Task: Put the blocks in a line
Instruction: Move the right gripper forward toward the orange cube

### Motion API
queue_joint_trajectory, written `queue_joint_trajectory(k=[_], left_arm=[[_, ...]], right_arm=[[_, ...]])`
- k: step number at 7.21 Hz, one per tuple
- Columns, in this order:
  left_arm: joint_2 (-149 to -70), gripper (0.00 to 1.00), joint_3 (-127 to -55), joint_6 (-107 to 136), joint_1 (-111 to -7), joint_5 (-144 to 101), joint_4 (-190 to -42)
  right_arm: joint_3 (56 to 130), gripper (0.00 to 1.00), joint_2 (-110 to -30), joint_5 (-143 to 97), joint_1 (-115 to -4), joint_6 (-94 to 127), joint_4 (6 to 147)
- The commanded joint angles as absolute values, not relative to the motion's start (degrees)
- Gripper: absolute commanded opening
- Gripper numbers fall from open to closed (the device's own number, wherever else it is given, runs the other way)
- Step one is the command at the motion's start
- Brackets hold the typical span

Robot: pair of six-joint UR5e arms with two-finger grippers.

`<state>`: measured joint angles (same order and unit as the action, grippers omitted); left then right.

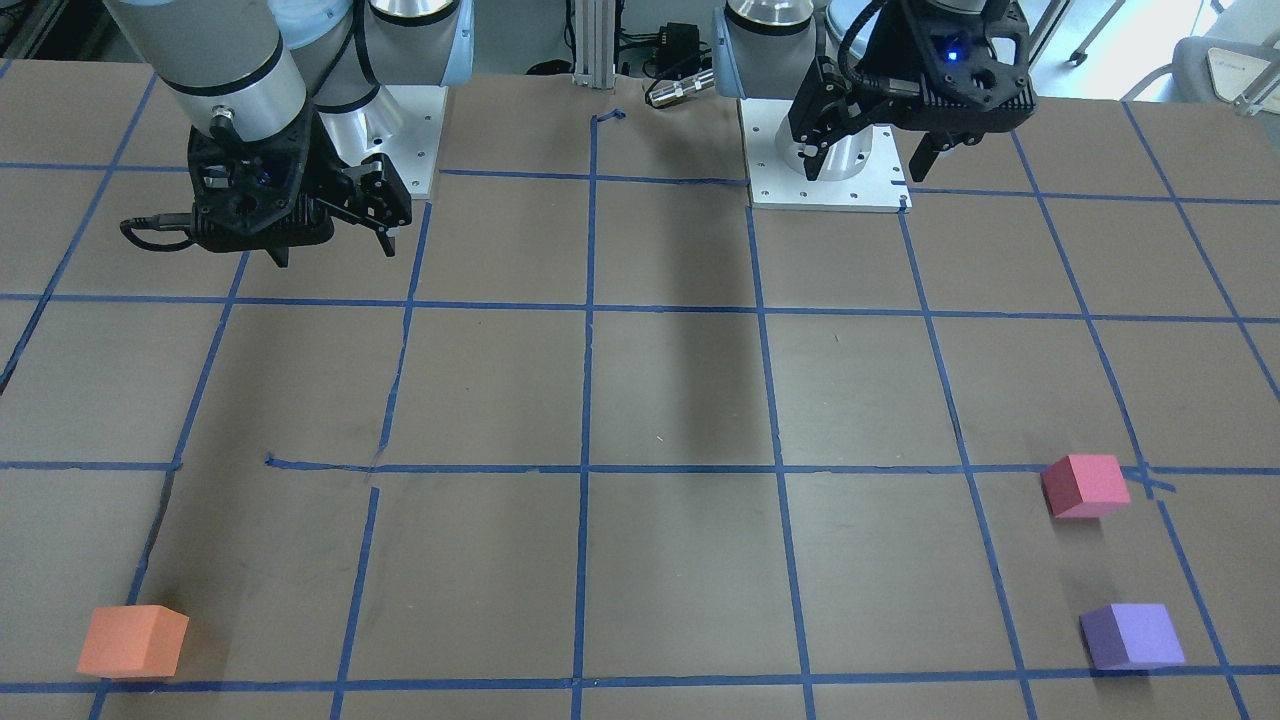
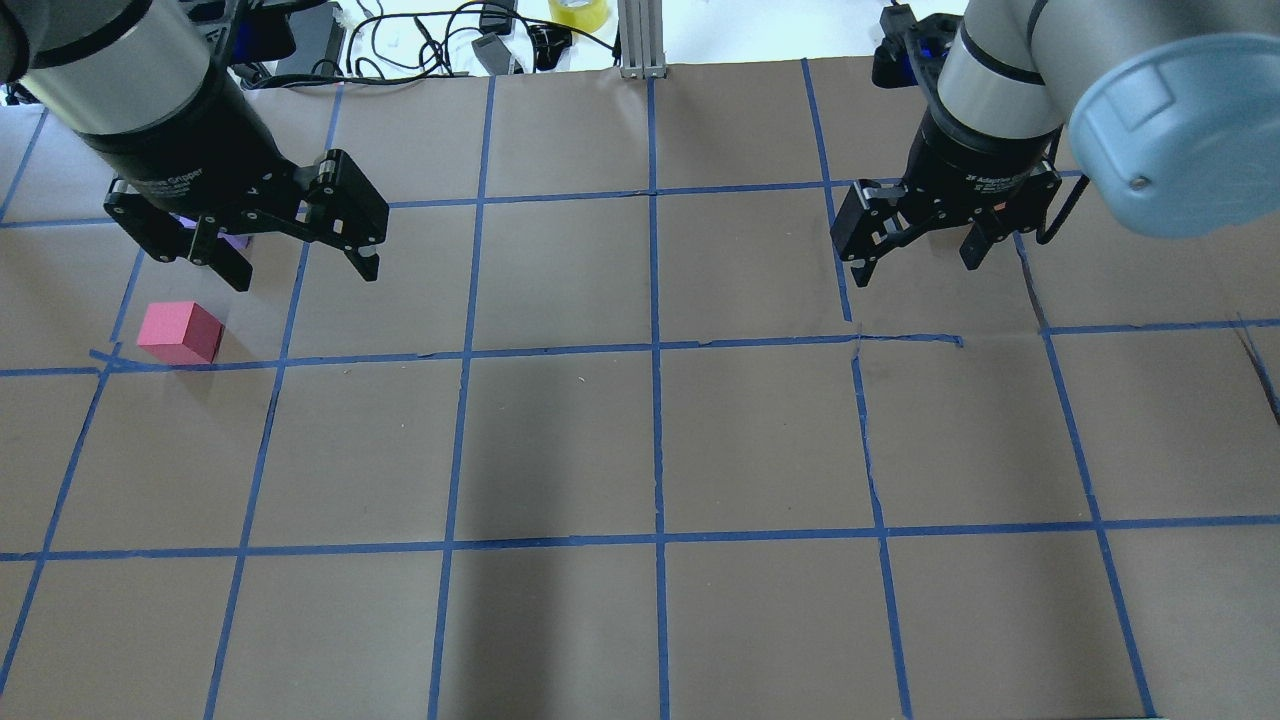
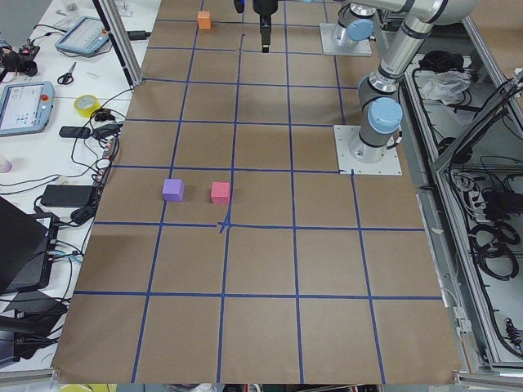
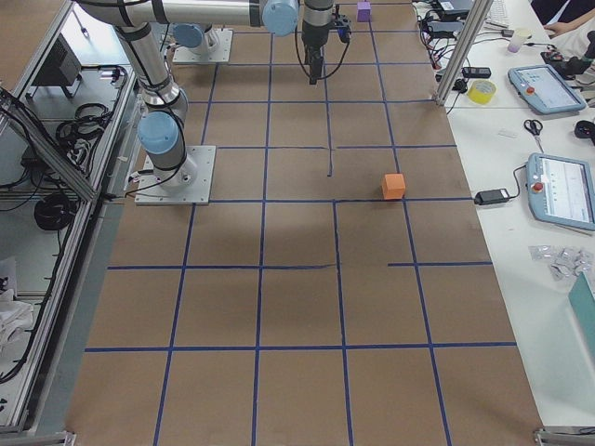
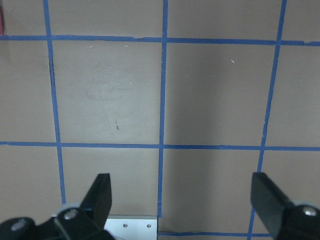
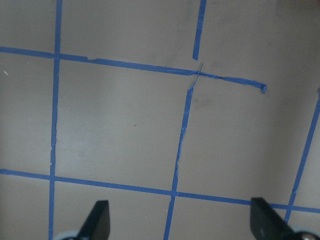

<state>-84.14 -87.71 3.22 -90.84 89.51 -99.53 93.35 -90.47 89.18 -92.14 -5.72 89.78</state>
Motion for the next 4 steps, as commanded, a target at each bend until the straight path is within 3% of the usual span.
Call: queue_joint_trajectory(k=[1,4], left_arm=[[-84.4,1.00,-87.7,3.5,-90.9,89.5,-99.4],[-84.0,1.00,-87.8,3.2,-90.9,89.6,-99.5]], right_arm=[[92.8,1.00,-91.2,89.6,-91.6,-5.8,88.9],[92.3,1.00,-92.9,92.4,-91.7,-5.9,88.2]])
